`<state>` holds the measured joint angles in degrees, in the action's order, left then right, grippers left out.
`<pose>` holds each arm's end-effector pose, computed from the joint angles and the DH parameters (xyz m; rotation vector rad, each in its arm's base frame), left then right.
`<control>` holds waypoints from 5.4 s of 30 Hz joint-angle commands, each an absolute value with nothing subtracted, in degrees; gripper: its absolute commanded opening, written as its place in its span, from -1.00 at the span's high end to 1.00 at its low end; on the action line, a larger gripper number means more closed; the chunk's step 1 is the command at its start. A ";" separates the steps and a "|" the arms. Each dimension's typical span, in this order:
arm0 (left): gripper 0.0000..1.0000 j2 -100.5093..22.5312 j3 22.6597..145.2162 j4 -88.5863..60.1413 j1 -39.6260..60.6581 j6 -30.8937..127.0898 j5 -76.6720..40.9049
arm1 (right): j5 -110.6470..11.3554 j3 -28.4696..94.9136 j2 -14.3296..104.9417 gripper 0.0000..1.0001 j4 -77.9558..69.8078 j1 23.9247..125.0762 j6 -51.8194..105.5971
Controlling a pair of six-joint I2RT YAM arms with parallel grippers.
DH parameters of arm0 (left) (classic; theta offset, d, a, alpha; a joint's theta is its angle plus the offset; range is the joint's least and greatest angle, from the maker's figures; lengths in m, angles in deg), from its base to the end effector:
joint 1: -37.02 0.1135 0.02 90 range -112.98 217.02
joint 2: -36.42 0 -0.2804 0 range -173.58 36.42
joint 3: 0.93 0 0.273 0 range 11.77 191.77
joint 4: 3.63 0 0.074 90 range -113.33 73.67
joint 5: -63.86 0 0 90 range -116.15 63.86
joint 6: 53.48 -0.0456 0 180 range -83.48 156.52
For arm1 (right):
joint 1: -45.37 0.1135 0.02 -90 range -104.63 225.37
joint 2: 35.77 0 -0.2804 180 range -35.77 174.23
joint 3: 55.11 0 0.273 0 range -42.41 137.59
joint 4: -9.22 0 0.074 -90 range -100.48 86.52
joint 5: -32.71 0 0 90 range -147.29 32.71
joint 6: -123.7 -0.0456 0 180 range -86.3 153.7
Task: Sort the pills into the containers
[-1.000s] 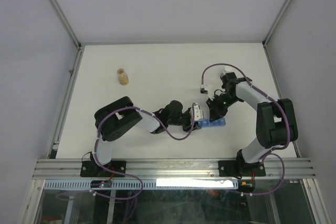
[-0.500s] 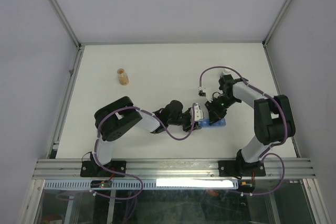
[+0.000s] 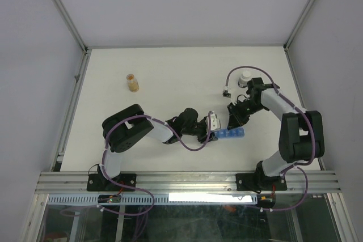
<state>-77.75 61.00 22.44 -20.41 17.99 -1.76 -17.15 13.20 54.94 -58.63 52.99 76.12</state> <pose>0.2025 -0.3520 0.1025 1.4951 1.4620 -0.8519 0.2691 0.0657 0.1810 -1.1718 2.5160 0.9694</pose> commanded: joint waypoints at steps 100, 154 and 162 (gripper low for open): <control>1.00 -68.50 51.84 41.35 -19.82 34.31 0.54 | -21.05 -6.28 39.80 0.01 -41.44 54.96 116.50; 1.00 -74.21 60.12 19.91 -22.12 48.28 -12.09 | -21.08 -5.70 39.99 0.02 -42.01 55.25 115.01; 1.00 -71.29 61.05 20.81 -22.13 48.41 -12.02 | -20.81 -5.58 39.64 0.02 -41.98 55.35 114.80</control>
